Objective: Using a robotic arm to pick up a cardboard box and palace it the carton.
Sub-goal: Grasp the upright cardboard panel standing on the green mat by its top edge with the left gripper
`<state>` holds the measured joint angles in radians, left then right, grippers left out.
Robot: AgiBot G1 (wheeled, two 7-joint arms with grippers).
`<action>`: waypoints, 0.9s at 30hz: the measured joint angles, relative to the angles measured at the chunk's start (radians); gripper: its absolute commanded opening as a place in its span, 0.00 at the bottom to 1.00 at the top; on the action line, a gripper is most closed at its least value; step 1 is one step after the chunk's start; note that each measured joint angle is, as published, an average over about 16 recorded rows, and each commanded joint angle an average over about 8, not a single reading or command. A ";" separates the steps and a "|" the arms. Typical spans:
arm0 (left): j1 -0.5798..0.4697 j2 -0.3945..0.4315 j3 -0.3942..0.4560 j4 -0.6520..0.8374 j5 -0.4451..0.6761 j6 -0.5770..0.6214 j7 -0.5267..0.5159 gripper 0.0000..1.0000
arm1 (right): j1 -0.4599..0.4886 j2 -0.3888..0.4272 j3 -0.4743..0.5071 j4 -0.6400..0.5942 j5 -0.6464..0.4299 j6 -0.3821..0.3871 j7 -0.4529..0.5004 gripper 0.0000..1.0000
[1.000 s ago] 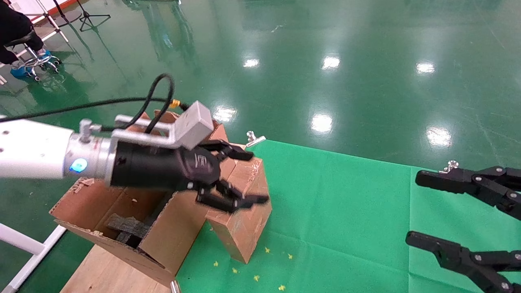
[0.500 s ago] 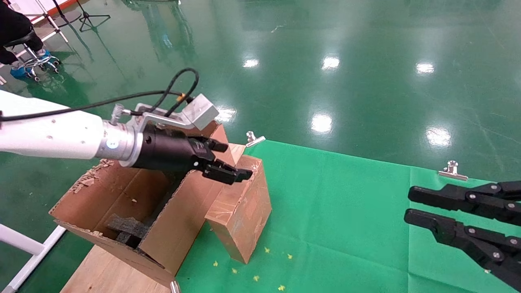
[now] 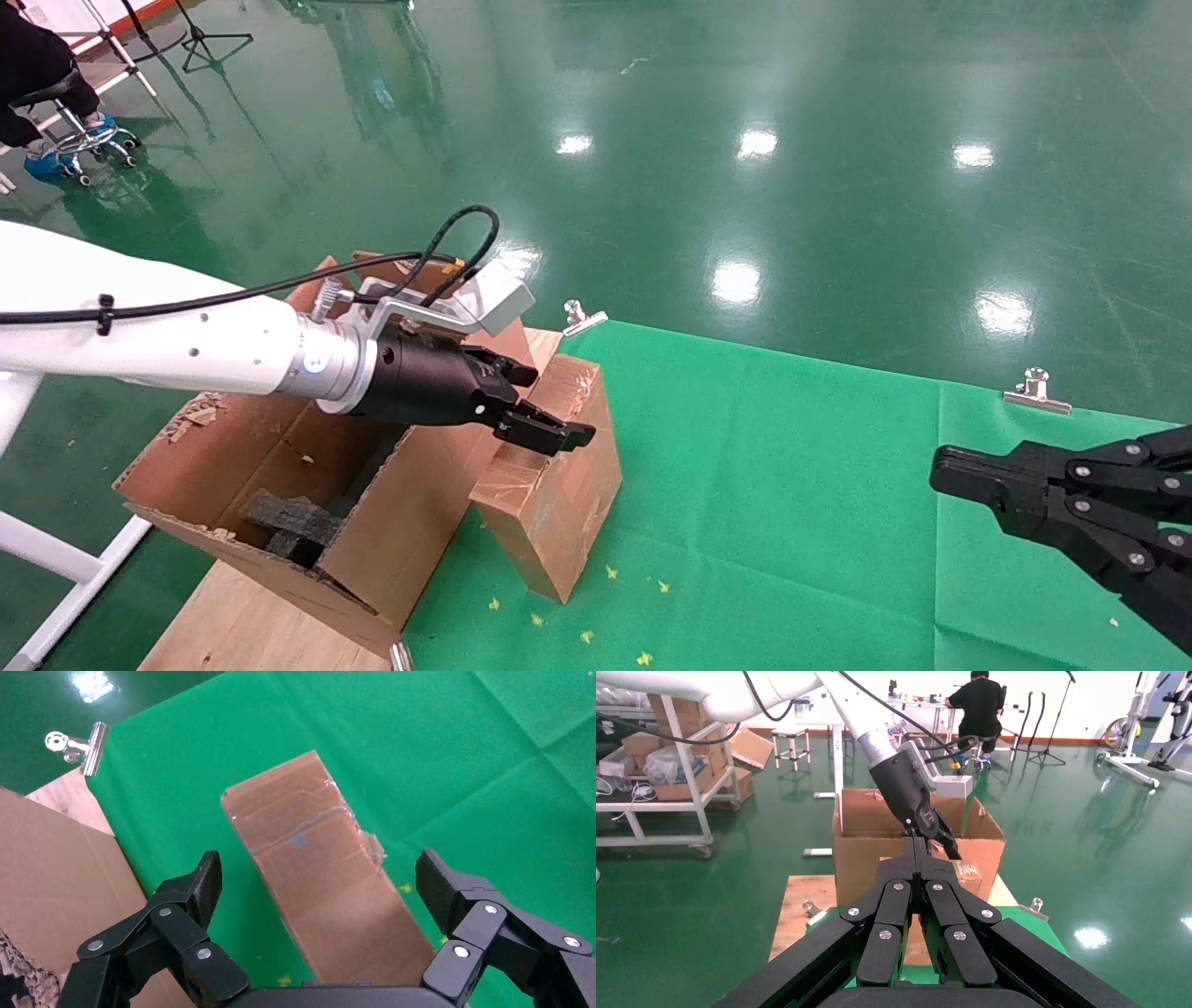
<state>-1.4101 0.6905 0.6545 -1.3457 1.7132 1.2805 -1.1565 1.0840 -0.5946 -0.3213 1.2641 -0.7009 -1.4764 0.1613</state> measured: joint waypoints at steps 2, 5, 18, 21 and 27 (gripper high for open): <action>0.003 0.003 0.003 0.000 0.002 0.000 0.000 1.00 | 0.000 0.000 0.000 0.000 0.000 0.000 0.000 0.01; 0.005 0.007 0.007 0.000 0.006 0.001 0.001 1.00 | 0.000 0.000 0.000 0.000 0.000 0.000 0.000 0.32; 0.007 0.012 0.010 0.001 0.007 -0.001 0.004 0.00 | 0.000 0.000 0.000 0.000 0.000 0.000 0.000 1.00; 0.007 0.012 0.010 0.001 0.007 0.000 0.003 0.00 | 0.000 0.000 0.000 0.000 0.000 0.000 0.000 1.00; 0.007 0.011 0.010 0.001 0.007 0.000 0.002 0.00 | 0.000 0.000 0.000 0.000 0.000 0.000 0.000 1.00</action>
<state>-1.4027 0.7020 0.6642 -1.3451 1.7201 1.2806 -1.1546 1.0838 -0.5945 -0.3213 1.2638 -0.7007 -1.4761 0.1611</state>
